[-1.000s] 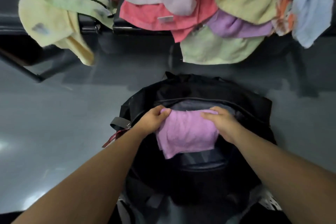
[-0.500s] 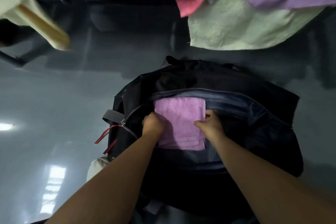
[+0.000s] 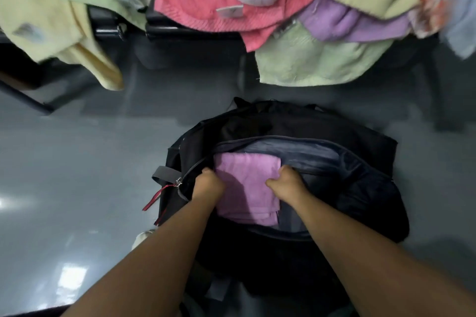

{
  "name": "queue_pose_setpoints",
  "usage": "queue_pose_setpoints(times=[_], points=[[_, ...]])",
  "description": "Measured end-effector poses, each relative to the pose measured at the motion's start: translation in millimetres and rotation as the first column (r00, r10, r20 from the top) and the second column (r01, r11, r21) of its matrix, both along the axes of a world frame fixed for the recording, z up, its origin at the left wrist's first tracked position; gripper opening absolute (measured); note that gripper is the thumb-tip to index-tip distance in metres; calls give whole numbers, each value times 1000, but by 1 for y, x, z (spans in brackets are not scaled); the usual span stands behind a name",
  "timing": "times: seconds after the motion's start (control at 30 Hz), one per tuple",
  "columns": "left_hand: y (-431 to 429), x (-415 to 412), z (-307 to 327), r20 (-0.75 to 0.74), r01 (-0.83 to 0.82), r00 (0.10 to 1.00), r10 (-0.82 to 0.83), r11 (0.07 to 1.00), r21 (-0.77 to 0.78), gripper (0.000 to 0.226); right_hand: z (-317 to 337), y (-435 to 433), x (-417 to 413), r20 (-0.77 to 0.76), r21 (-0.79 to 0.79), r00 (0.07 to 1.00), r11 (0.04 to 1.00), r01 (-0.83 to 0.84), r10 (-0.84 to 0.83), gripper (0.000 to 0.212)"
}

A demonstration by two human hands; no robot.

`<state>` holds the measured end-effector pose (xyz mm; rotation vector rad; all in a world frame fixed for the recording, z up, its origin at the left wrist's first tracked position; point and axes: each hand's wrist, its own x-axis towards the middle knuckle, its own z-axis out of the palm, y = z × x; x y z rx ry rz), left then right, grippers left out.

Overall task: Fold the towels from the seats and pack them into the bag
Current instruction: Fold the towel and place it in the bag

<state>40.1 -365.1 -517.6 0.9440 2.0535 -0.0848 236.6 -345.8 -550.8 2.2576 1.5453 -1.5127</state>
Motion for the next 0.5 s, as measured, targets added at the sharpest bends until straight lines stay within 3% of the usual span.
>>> queue_pose_setpoints(times=[0.1, 0.2, 0.27, 0.33, 0.4, 0.5], points=[[16, -2, 44, 42, 223, 974, -224, 974, 30, 31, 57, 25, 3, 42, 8, 992, 993, -120, 119, 37], [38, -1, 107, 144, 474, 863, -484, 875, 95, 13, 123, 51, 6, 9, 53, 984, 983, -176, 176, 38], [55, -2, 159, -4, 632, 764, -645, 747, 203, 12, 171, 64, 10, -64, 115, 976, 973, -198, 207, 32], [73, -2, 213, -176, 706, 700, -692, 633, 317, 14, 221, 72, 17, -182, 120, 963, 977, -179, 199, 19], [89, -1, 261, -235, 704, 693, -682, 568, 427, 14, 273, 80, 24, -255, 132, 940, 971, -198, 226, 17], [110, 4, 319, -283, 664, 711, -644, 483, 571, 11, 347, 94, 32, -242, 240, 926, 943, -231, 288, 16]])
